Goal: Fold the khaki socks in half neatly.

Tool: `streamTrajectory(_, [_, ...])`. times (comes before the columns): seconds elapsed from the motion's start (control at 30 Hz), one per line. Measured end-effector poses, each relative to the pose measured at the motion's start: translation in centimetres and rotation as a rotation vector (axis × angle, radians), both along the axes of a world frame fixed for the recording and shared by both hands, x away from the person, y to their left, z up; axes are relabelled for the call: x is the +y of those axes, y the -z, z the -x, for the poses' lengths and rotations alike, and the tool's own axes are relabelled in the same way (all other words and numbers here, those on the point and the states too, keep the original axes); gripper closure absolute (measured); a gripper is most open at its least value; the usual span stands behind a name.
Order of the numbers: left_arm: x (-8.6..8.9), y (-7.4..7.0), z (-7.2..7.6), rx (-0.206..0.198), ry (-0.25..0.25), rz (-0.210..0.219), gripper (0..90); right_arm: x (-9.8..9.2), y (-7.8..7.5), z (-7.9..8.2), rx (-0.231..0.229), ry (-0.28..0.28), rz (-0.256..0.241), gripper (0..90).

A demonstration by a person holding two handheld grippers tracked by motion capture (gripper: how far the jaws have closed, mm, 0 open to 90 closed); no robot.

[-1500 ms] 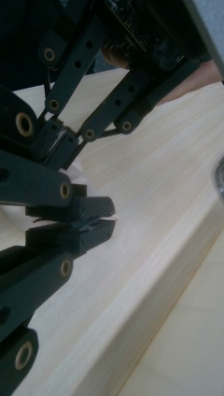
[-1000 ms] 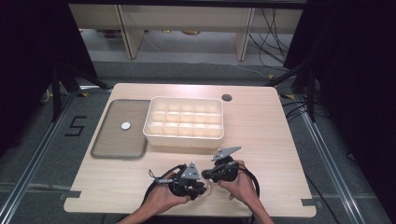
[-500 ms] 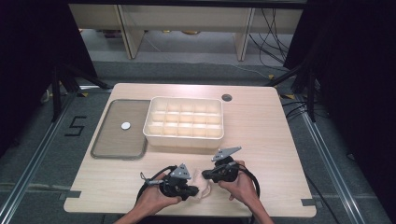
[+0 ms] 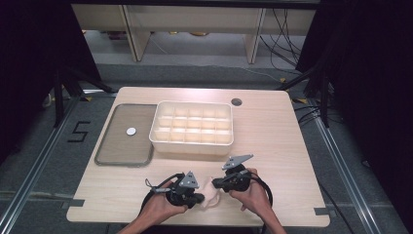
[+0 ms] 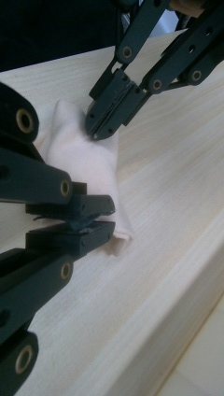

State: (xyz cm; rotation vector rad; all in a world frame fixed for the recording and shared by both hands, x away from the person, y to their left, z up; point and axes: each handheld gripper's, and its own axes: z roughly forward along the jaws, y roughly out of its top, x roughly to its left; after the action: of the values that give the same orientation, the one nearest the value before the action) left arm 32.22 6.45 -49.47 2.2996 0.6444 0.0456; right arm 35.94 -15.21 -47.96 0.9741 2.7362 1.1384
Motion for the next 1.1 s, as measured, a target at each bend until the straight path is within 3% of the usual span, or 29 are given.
streamTrajectory(0.03, [0.0, -0.1, -0.1, -0.014, 0.016, -0.011, 87.1, -0.1, -0.1, -0.1, -0.016, -0.003, 0.001, 82.6])
streamTrajectory(0.07, [0.3, -0.3, -0.3, -0.027, 0.056, -0.061, 87.1, -0.1, -0.4, -0.1, -0.014, 0.001, -0.004, 79.1])
streamTrajectory(0.1, [0.2, -0.3, -0.3, -0.035, 0.060, -0.063, 87.1, -0.2, -0.6, -0.2, -0.027, 0.017, -0.006, 74.6])
streamTrajectory(0.13, [0.0, -0.2, 0.0, -0.021, 0.025, -0.033, 87.0, -0.2, -0.8, -0.3, -0.029, 0.019, -0.010, 72.4])
streamTrajectory(0.17, [-0.1, -0.1, 0.0, -0.019, 0.015, -0.018, 87.0, -0.2, -0.8, -0.3, -0.014, 0.028, -0.020, 69.4])
streamTrajectory(0.2, [-0.1, 0.0, 0.1, -0.009, 0.003, -0.009, 87.0, -0.2, -0.8, -0.6, -0.028, 0.018, -0.021, 65.0])
streamTrajectory(0.23, [-0.1, 0.0, 0.1, -0.012, 0.004, -0.011, 87.0, -0.1, -0.8, -0.6, -0.011, 0.028, -0.030, 62.8])
streamTrajectory(0.27, [0.2, -0.3, -0.2, -0.035, 0.059, -0.063, 86.9, -0.1, -0.7, -0.7, -0.012, 0.020, -0.027, 60.3])
streamTrajectory(0.33, [0.1, -0.3, -0.2, -0.039, 0.060, -0.072, 86.9, 0.2, -0.4, -0.7, 0.031, 0.026, -0.028, 56.1])
streamTrajectory(0.37, [0.1, -0.3, -0.2, -0.043, 0.060, -0.070, 86.9, 0.2, -0.2, -0.9, 0.024, 0.018, -0.019, 53.3])
streamTrajectory(0.4, [0.0, -0.3, -0.1, -0.042, 0.050, -0.061, 86.8, 0.4, 0.1, -1.0, 0.050, 0.004, 0.008, 50.4])
streamTrajectory(0.43, [0.0, -0.3, -0.1, -0.044, 0.053, -0.065, 86.7, 0.6, 0.4, -1.0, 0.064, 0.005, 0.017, 50.1])
streamTrajectory(0.47, [-0.1, -0.2, 0.2, -0.031, 0.025, -0.045, 86.7, 0.5, 0.5, -1.1, 0.061, 0.003, 0.023, 49.2])
streamTrajectory(0.5, [0.1, -0.4, -0.2, -0.057, 0.080, -0.091, 86.6, 0.6, 0.8, -1.2, 0.073, 0.007, 0.023, 48.5])
streamTrajectory(0.8, [0.0, -0.4, 0.0, -0.060, 0.073, -0.092, 86.5, 0.7, 1.7, -1.2, 0.123, -0.015, 0.023, 48.6])
streamTrajectory(0.9, [0.0, -0.3, 0.1, -0.052, 0.058, -0.081, 86.4, 0.8, 1.9, -1.1, 0.130, -0.018, 0.018, 51.3])
streamTrajectory(0.97, [0.1, -0.4, 0.0, -0.063, 0.074, -0.094, 86.4, 0.8, 1.9, -1.0, 0.134, -0.027, 0.019, 54.1])
streamTrajectory(1.1, [0.1, -0.4, 0.0, -0.061, 0.076, -0.080, 86.0, 0.9, 2.0, -1.1, 0.162, -0.028, 0.000, 60.9])
